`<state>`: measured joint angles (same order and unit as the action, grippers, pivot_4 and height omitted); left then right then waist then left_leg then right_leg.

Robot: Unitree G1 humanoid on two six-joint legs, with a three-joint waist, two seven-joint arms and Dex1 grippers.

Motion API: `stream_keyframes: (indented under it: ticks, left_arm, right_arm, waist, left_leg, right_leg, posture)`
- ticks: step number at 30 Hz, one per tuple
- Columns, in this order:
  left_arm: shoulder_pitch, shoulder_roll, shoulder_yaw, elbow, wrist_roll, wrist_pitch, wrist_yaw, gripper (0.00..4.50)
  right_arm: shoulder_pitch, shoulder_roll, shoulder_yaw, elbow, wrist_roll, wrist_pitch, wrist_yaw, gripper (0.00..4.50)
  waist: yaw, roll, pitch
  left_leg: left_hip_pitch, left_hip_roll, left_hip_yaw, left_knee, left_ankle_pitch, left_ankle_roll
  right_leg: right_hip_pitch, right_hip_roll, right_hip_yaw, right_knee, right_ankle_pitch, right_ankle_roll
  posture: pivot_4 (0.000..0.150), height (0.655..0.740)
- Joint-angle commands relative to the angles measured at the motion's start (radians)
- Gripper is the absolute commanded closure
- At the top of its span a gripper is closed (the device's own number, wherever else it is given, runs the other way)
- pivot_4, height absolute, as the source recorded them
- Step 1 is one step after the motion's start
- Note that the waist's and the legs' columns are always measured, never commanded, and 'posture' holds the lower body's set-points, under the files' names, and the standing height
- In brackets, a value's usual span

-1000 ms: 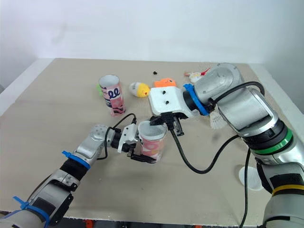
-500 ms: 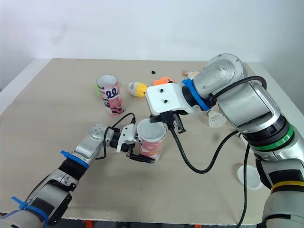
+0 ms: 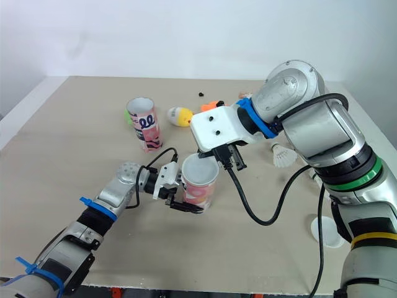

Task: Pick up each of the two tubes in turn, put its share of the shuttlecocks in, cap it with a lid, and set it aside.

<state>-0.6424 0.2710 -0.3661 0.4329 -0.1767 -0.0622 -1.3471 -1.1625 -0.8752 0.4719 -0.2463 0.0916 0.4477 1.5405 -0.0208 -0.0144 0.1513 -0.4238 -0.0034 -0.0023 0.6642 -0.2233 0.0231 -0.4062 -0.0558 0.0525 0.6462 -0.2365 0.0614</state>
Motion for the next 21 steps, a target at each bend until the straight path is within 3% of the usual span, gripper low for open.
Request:
stream_keyframes:
  ticks: [1, 12, 21]
  left_arm:
    - [0.027, 0.012, -0.020, 0.043, 0.045, 0.017, 0.012, 1.25]
    - [0.034, 0.014, -0.018, 0.041, 0.045, 0.016, 0.020, 1.25]
    - [0.030, 0.009, -0.015, 0.047, 0.047, 0.014, 0.024, 1.25]
  right_arm:
    - [-0.031, 0.003, 0.005, 0.000, -0.041, -0.020, 0.021, 4.43]
    - [-0.002, 0.005, 0.054, 0.020, -0.141, -0.129, 0.028, 4.43]
    - [0.011, 0.030, 0.071, 0.013, -0.138, -0.151, 0.067, 4.43]
  waist:
    - [0.000, 0.000, 0.000]
    - [0.000, 0.000, 0.000]
    - [0.000, 0.000, 0.000]
  left_leg:
    - [0.000, 0.000, 0.000, 0.000, 0.000, 0.000]
    - [0.001, 0.000, -0.001, 0.001, 0.001, -0.001]
    - [0.003, 0.000, -0.001, 0.001, 0.003, -0.002]
  right_leg:
    - [0.000, 0.000, 0.000, 0.000, 0.000, 0.000]
    - [0.001, 0.000, 0.000, 0.000, 0.001, -0.001]
    - [0.002, 0.001, 0.000, 0.000, 0.001, -0.003]
  posture:
    - [0.150, 0.7400]
    - [0.150, 0.7400]
    - [0.150, 0.7400]
